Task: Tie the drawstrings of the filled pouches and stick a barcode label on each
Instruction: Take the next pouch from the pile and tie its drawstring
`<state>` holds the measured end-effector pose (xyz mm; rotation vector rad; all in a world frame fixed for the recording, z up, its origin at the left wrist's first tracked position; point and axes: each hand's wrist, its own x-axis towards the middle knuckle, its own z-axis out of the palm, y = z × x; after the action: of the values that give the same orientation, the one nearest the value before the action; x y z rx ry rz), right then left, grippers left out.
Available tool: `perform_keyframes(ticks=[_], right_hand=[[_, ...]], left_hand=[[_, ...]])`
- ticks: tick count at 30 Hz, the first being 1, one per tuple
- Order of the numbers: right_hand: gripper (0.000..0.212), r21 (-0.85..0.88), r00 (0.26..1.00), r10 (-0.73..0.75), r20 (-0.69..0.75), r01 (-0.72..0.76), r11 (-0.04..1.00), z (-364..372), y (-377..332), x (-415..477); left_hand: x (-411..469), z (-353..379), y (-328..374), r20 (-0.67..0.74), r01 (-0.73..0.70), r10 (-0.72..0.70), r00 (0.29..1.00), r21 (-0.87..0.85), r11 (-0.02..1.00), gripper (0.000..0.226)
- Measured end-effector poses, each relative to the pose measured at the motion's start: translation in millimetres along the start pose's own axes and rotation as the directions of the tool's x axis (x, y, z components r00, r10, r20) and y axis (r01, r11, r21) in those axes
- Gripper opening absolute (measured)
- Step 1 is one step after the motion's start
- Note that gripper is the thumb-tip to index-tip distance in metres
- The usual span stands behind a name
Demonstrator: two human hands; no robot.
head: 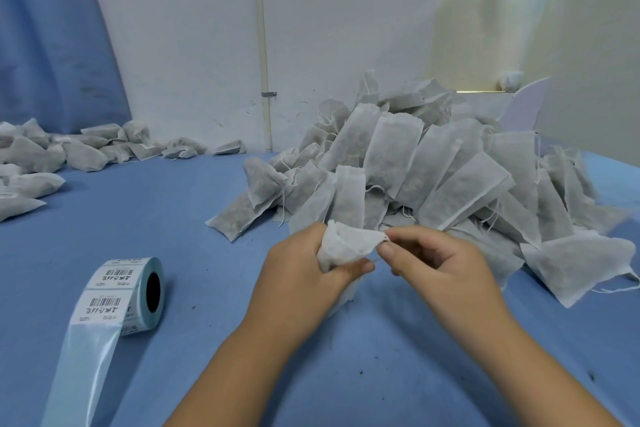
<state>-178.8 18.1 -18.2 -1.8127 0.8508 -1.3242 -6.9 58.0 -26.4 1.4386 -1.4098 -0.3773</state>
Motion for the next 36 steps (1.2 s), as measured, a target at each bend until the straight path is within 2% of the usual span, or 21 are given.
perform_keyframes(ticks=[3,6,9,12,15,18,21,25,31,34,36], right_hand=[[0.023,-0.013,0.999,0.022,0.026,-0.022,1.000,-1.7,0.1,0.4],[0.017,0.132,0.994,0.096,0.050,-0.101,0.986,-5.3,-3.3,2.2],[0.003,0.387,0.954,0.255,0.159,-0.298,0.873,-8.5,-6.3,4.6],[0.009,0.497,0.867,0.349,0.357,-0.492,0.715,-9.7,-7.1,5.4],[0.005,0.494,0.762,0.381,0.523,-0.635,0.593,-14.3,-7.5,7.4],[0.012,0.338,0.713,0.453,0.536,-0.673,0.658,-18.1,-5.8,11.2],[0.017,0.247,0.745,0.470,0.474,-0.624,0.741,-18.8,-10.7,17.7],[0.019,0.357,0.819,0.402,0.409,-0.549,0.756,-22.7,-27.3,30.3],[0.018,0.564,0.896,0.267,0.355,-0.433,0.703,-28.4,-58.3,47.2],[0.017,0.621,0.918,0.210,0.337,-0.384,0.684,-27.3,-69.8,54.8],[0.015,0.649,0.928,0.212,0.308,-0.368,0.666,-19.0,-70.6,59.2]], left_hand=[[0.7,-2.7,-1.7,-0.003,-0.069,0.069,0.998,0.086,0.994,0.022],[2.0,-6.1,-3.3,0.001,-0.124,0.125,0.992,0.129,0.984,0.017],[2.8,-9.7,-4.2,0.036,-0.147,0.143,0.989,0.130,0.981,0.012],[1.6,-10.8,-4.2,0.114,-0.201,0.182,0.977,0.186,0.962,0.022],[1.2,-11.1,-5.2,0.159,-0.222,0.190,0.969,0.214,0.951,0.035],[3.2,-12.6,-8.7,0.190,-0.179,0.136,0.972,0.229,0.957,0.039],[5.1,-14.0,-9.8,0.217,-0.130,0.074,0.973,0.257,0.958,0.042],[6.3,-12.3,-8.6,0.224,-0.117,0.054,0.973,0.278,0.953,0.042],[11.5,-14.0,-12.9,0.195,-0.142,0.080,0.978,0.330,0.933,0.020],[12.1,-12.5,-9.6,0.181,-0.162,0.108,0.978,0.322,0.933,0.016],[9.5,-9.5,-9.4,0.221,-0.162,0.096,0.970,0.304,0.939,0.017]])
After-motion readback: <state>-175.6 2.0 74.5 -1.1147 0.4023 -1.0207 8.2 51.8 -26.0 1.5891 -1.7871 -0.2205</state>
